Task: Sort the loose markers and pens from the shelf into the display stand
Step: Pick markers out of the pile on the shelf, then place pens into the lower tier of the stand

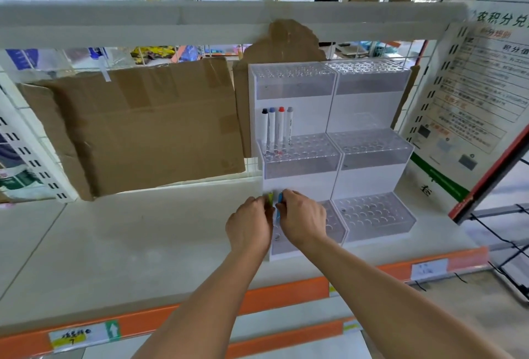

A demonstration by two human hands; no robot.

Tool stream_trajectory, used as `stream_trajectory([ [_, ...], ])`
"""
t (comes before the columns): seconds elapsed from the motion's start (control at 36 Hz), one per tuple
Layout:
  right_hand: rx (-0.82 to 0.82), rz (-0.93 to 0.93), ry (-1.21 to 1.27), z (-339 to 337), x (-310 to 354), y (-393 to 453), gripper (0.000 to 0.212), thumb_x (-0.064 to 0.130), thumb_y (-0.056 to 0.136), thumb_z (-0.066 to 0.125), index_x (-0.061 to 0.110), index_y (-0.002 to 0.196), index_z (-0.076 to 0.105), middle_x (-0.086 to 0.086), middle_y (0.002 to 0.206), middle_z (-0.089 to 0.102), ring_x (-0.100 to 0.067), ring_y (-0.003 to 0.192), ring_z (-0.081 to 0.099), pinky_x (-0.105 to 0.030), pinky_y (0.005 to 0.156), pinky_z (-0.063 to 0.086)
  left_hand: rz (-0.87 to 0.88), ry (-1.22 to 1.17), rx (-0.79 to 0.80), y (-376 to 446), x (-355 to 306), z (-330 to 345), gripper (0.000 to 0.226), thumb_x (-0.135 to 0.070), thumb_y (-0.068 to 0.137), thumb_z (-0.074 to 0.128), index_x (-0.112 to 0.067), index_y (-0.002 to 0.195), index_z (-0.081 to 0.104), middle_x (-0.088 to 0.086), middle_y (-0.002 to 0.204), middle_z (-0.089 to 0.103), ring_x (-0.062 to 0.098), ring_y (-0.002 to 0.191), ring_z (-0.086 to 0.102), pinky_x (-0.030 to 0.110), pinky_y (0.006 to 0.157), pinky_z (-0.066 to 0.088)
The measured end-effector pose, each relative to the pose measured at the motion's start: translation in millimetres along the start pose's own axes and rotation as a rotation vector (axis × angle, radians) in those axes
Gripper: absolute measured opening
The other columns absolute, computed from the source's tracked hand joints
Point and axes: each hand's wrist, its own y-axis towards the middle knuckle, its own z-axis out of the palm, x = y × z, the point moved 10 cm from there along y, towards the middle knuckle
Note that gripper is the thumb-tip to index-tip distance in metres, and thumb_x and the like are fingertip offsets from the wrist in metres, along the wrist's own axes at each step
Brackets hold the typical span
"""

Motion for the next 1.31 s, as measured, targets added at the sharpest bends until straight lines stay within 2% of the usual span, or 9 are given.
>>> stream_trajectory([
  [0.19, 0.038, 0.042, -0.004, 6, -3, 1, 0.006, 0.022, 0.097, 0.045, 0.018, 0.099, 0.050, -0.001, 0.097, 0.065, -0.028, 0.088, 0.062, -0.030, 0.065, 0.034, -0.080, -0.093, 0.019, -2, 17, 8, 0.018, -0.033, 0.096, 0.045, -0.018, 0.095, 0.055, 0.001, 0.100, 0.061, 0.024, 0.091, 0.059, 0.027, 0.062, 0.038],
  [0.39, 0.023, 0.013, 0.080, 5, -5, -7, 0.020, 0.039, 0.097, 0.048, 0.021, 0.104, 0.050, 0.003, 0.104, 0.063, -0.024, 0.085, 0.063, -0.032, 0.068, 0.046, -0.063, -0.112, 0.000, -9, 17, 3, 0.015, -0.028, 0.096, 0.048, -0.019, 0.105, 0.056, 0.000, 0.107, 0.061, 0.022, 0.096, 0.059, 0.027, 0.064, 0.040],
  [0.53, -0.061, -0.006, 0.089, -15, -6, -10, 0.021, 0.038, 0.099, 0.043, 0.019, 0.102, 0.049, 0.005, 0.099, 0.061, -0.024, 0.075, 0.059, -0.028, 0.060, 0.032, -0.063, -0.114, -0.051, -14, 23, -8, 0.013, -0.024, 0.095, 0.047, -0.016, 0.100, 0.055, 0.003, 0.102, 0.059, 0.024, 0.090, 0.057, 0.028, 0.060, 0.037],
  [0.67, -0.106, -0.039, 0.118, -30, 1, -6, 0.022, 0.035, 0.099, 0.043, 0.021, 0.102, 0.059, 0.005, 0.088, 0.067, -0.019, 0.075, 0.059, -0.026, 0.054, 0.027, -0.087, -0.122, -0.091, -24, 27, -16, 0.009, -0.021, 0.094, 0.045, -0.015, 0.092, 0.052, 0.004, 0.094, 0.057, 0.025, 0.082, 0.054, 0.029, 0.060, 0.038],
  [0.81, -0.020, -0.045, 0.043, -28, 15, 3, 0.030, 0.041, 0.098, 0.043, 0.020, 0.104, 0.064, 0.001, 0.094, 0.067, -0.022, 0.087, 0.060, -0.027, 0.062, 0.032, -0.119, -0.122, -0.108, -27, 27, -19, 0.010, -0.017, 0.093, 0.042, -0.016, 0.089, 0.051, 0.003, 0.094, 0.057, 0.026, 0.081, 0.053, 0.029, 0.061, 0.039],
  [0.89, 0.043, -0.057, -0.023, -20, 23, 4, 0.030, 0.040, 0.098, 0.045, 0.018, 0.100, 0.065, -0.001, 0.095, 0.067, -0.023, 0.086, 0.060, -0.028, 0.063, 0.033, -0.124, -0.129, -0.119, -24, 26, -18, 0.013, -0.014, 0.092, 0.040, -0.016, 0.091, 0.053, 0.002, 0.094, 0.058, 0.024, 0.080, 0.053, 0.029, 0.059, 0.038],
  [1.11, 0.033, 0.013, -0.043, -16, 23, 6, 0.018, 0.020, 0.096, 0.043, 0.016, 0.079, 0.047, 0.002, 0.074, 0.049, -0.022, 0.069, 0.045, -0.027, 0.048, 0.021, -0.123, -0.123, -0.115, -18, 34, -14, 0.016, -0.007, 0.089, 0.038, -0.014, 0.089, 0.053, 0.004, 0.091, 0.058, 0.025, 0.078, 0.052, 0.028, 0.056, 0.035],
  [1.19, 0.032, -0.007, -0.068, -16, 23, 5, 0.018, 0.018, 0.096, 0.042, 0.016, 0.078, 0.046, 0.002, 0.073, 0.049, -0.021, 0.067, 0.045, -0.026, 0.047, 0.021, -0.139, -0.117, -0.115, -17, 40, -14, 0.017, -0.007, 0.089, 0.038, -0.015, 0.090, 0.053, 0.003, 0.091, 0.057, 0.025, 0.079, 0.052, 0.027, 0.056, 0.034],
  [1.31, 0.037, -0.031, -0.042, -17, 22, 5, 0.018, 0.026, 0.099, 0.046, 0.016, 0.090, 0.057, 0.001, 0.081, 0.059, -0.021, 0.075, 0.054, -0.027, 0.059, 0.030, -0.139, -0.092, -0.114, -22, 50, -17, 0.018, -0.012, 0.092, 0.038, -0.016, 0.097, 0.056, 0.003, 0.095, 0.058, 0.024, 0.084, 0.055, 0.029, 0.062, 0.042],
])
